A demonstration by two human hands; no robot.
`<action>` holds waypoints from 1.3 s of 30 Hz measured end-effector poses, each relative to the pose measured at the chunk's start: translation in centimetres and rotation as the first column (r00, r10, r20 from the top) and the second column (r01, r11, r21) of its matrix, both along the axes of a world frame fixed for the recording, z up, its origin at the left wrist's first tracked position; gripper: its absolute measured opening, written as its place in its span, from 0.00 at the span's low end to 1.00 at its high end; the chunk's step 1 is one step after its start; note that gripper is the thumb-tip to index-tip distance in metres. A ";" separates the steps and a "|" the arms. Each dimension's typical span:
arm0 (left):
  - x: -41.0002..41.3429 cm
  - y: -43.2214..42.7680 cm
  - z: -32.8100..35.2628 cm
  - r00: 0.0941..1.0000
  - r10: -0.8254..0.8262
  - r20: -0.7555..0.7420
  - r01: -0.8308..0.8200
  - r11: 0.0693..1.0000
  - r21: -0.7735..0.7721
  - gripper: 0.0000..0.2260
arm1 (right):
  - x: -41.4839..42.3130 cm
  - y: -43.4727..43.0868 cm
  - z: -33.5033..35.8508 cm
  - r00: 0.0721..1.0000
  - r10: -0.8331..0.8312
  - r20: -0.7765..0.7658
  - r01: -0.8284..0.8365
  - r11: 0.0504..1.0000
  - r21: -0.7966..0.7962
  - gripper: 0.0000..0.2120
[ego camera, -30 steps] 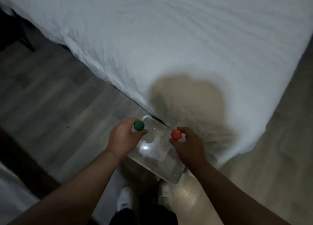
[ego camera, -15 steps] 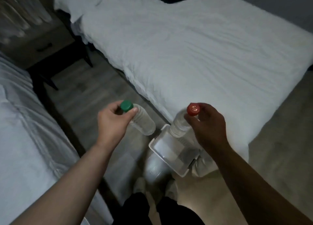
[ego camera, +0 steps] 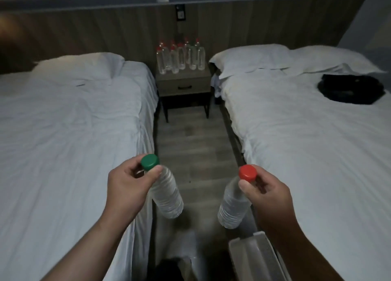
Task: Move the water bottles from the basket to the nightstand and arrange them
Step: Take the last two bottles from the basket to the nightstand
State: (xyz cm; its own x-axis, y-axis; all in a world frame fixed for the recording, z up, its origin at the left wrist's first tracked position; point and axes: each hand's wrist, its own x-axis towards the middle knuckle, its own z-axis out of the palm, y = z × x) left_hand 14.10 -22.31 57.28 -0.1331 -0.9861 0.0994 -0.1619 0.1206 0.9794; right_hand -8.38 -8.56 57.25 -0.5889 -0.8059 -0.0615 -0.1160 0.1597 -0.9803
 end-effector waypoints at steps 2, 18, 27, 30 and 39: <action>2.0 -1.4 -0.2 0.998 0.071 0.000 -0.071 0.997 0.023 0.13 | 1.2 -3.3 0.1 0.994 0.113 -0.016 -0.112 0.993 0.027 0.10; 2.7 -24.3 -2.8 0.965 -0.042 0.257 -0.002 0.986 0.167 0.12 | 1.4 -27.5 0.1 0.964 0.246 -0.104 -0.226 0.959 0.173 0.08; -7.8 -34.7 -2.2 0.966 -0.094 0.240 0.053 0.984 0.171 0.12 | -8.2 -35.2 -0.9 0.987 0.079 -0.139 -0.059 0.988 0.145 0.15; -12.1 -37.7 -2.4 0.977 -0.069 0.203 0.036 0.986 0.163 0.13 | -12.2 -38.9 -1.6 0.977 0.157 -0.145 -0.133 0.978 0.161 0.19; -21.5 -46.8 -0.2 0.986 0.105 0.127 -0.117 0.990 0.084 0.17 | -22.6 -51.5 -0.4 0.958 0.256 -0.127 -0.239 0.961 0.141 0.18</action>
State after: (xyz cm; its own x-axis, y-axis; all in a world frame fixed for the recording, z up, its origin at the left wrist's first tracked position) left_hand -7.40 -69.07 57.06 -0.0278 -0.9996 -0.0017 -0.2878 0.0064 0.9577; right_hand -31.01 -60.01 56.81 -0.3818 -0.9189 -0.0991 -0.3043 0.2262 -0.9253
